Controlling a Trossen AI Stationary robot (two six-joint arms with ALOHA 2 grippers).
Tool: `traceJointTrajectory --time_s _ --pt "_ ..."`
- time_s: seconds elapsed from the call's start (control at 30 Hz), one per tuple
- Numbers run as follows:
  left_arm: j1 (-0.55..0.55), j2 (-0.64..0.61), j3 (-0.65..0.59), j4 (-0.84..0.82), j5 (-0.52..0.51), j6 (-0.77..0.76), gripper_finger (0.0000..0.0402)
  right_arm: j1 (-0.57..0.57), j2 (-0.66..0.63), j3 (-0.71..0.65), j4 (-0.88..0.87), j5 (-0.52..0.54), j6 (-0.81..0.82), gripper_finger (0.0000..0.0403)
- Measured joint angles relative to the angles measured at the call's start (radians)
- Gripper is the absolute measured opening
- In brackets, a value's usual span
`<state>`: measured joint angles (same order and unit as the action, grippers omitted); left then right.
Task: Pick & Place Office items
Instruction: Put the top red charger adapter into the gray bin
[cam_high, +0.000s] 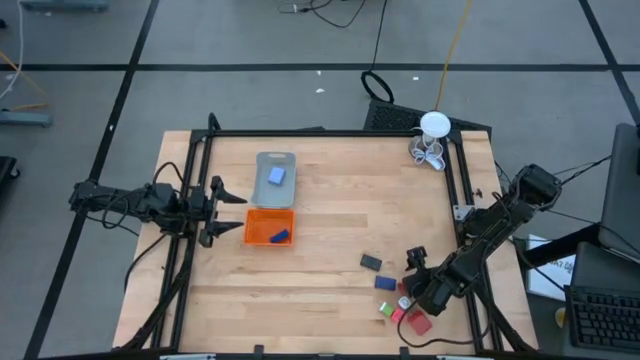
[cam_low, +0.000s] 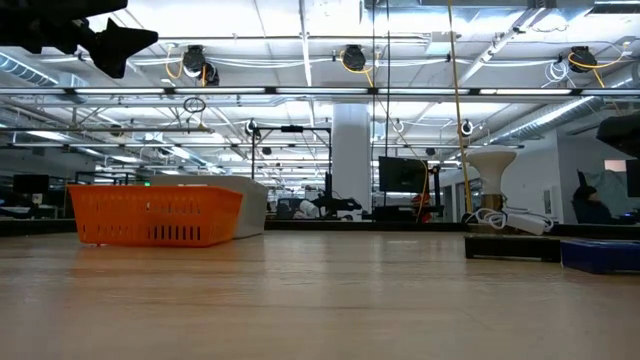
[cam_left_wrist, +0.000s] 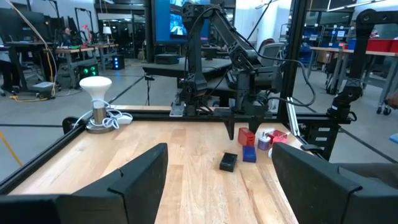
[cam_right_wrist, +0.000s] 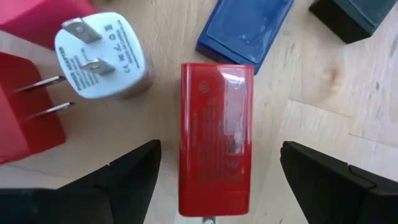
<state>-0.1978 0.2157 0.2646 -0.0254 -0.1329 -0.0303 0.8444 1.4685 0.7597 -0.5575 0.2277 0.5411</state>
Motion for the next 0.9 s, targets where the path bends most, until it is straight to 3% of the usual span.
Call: traceJointTrajectory --time_s 0.9 --pt "-0.001 0.000 0.000 0.000 0.000 0.000 0.0292 0.000 0.000 0.000 0.000 -0.024 -0.003 0.0224"
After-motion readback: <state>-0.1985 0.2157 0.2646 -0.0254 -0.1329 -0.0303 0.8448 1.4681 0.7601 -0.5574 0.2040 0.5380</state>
